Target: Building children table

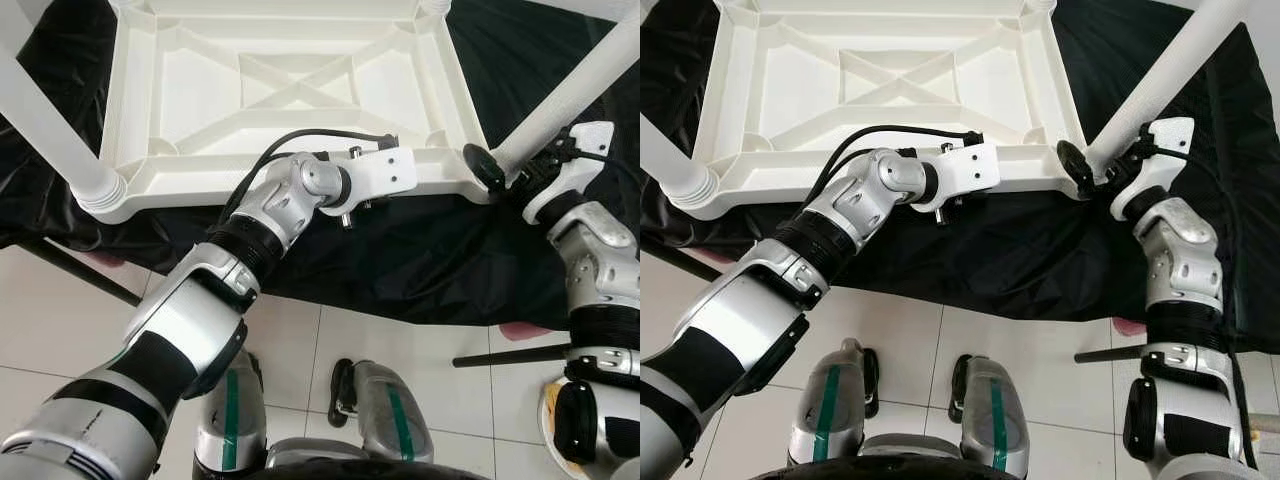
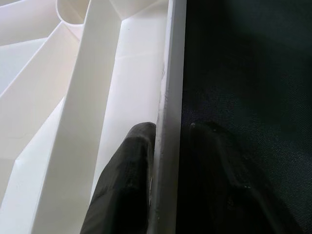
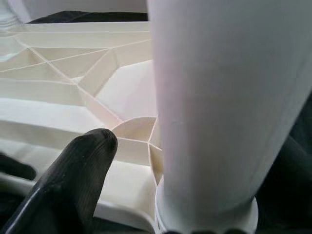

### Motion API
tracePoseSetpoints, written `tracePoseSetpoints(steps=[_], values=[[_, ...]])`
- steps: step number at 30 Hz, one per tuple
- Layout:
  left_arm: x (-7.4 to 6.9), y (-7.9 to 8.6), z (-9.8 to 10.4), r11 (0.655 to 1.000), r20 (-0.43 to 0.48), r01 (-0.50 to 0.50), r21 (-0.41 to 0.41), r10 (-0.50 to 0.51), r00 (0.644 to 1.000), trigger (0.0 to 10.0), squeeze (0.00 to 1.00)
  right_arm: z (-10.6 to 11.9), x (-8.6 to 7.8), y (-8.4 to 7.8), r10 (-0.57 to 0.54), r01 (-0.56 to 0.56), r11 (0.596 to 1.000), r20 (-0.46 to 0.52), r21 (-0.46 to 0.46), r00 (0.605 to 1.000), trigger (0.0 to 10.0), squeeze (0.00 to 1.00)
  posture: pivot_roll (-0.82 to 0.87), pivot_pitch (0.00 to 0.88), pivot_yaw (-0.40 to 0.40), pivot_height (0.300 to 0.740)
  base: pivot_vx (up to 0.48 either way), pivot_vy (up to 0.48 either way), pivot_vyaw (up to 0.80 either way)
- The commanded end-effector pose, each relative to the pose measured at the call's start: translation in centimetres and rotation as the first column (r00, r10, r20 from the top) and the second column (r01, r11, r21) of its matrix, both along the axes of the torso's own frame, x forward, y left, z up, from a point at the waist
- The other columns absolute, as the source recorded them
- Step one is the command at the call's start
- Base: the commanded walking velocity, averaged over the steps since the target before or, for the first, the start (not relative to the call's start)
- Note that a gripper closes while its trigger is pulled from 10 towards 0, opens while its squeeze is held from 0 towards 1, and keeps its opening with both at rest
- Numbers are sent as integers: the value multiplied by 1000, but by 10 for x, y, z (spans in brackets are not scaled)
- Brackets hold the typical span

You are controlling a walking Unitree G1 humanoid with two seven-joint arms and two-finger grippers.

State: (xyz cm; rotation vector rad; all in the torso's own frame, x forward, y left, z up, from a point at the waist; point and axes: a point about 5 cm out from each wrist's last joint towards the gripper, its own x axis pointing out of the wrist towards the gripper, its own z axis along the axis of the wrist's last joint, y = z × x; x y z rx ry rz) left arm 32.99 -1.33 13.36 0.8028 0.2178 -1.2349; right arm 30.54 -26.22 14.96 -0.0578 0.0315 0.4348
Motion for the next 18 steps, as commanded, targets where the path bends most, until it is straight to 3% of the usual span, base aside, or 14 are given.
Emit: tracePoseSetpoints(steps=[1, 6, 7, 18], values=[[-2, 8, -15, 999, -53, -12, 50, 15, 998, 10000, 0, 0, 2, -1, 28, -28, 1000, 5, -5, 1000, 10000, 0, 61, 35, -42, 740, 0, 0, 0], [-2, 7, -14, 999, -52, -12, 50, 14, 999, 10000, 0, -2, 4, -8, 6, -6, 1000, 5, -10, 1000, 9373, 0, 61, 34, -43, 740, 0, 0, 0], [-2, 7, -14, 999, -52, -12, 50, 15, 999, 10000, 0, -2, 5, -10, 13, -13, 1000, 3, -6, 1000, 0, 0, 61, 35, -42, 740, 0, 0, 0], [-2, 8, -14, 999, -52, -9, 54, 12, 999, 10000, 0, -10, 0, -11, 59, -59, 998, -25, 7, 998, 0, 0, 62, 36, -38, 740, 0, 0, 0]])
